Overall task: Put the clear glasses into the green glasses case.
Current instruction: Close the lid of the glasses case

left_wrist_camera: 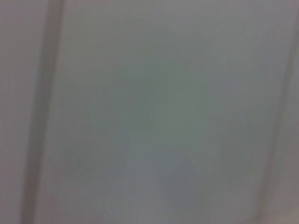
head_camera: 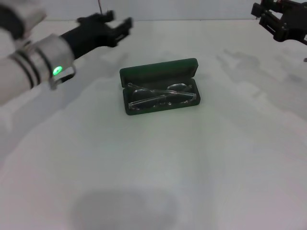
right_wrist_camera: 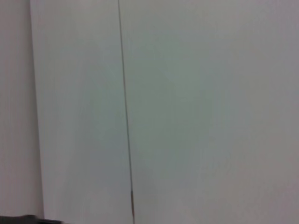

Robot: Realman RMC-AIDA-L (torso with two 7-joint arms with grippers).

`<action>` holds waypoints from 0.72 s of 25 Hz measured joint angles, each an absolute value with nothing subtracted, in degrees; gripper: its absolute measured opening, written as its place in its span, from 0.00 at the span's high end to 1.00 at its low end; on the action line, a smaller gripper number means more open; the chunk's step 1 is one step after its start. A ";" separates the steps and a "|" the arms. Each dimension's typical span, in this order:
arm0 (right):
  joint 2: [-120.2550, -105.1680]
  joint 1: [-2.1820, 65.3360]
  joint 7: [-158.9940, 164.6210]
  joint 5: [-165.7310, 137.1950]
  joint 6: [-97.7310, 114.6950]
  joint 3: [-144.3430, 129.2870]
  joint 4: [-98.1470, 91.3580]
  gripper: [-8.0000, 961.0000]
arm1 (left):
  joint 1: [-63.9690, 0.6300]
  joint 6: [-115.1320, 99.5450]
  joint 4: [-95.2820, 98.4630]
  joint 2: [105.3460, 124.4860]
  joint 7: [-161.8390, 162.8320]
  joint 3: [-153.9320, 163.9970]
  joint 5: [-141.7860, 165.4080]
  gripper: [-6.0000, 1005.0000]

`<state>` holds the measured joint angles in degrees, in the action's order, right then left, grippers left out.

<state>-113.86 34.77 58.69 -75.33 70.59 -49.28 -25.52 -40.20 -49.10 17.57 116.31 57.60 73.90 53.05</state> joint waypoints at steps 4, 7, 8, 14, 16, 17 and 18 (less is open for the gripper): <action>-113.98 35.52 58.68 -76.00 69.38 -50.21 -25.77 0.69 | -44.01 -46.17 18.14 116.36 68.53 73.94 65.71 0.44; -114.29 35.73 58.47 -76.17 68.39 -50.45 -25.85 0.69 | -44.72 -45.31 18.44 117.21 71.86 73.94 70.61 0.44; -114.36 35.73 58.41 -76.23 68.32 -50.48 -25.87 0.69 | -44.80 -45.23 18.55 117.48 72.44 73.96 71.71 0.44; -114.55 35.90 58.23 -76.87 68.28 -51.65 -26.39 0.69 | -45.68 -41.63 18.88 119.02 73.82 74.00 76.43 0.44; -114.61 35.96 58.22 -76.89 68.28 -52.38 -26.65 0.69 | -45.79 -40.72 19.04 119.35 74.03 73.99 77.19 0.44; -114.63 35.99 58.22 -76.89 68.28 -52.57 -26.67 0.69 | -45.79 -40.55 19.05 119.43 74.10 73.99 77.29 0.44; -114.65 36.03 58.22 -76.90 68.28 -52.72 -26.69 0.69 | -45.77 -40.57 19.06 119.45 74.14 74.10 77.34 0.44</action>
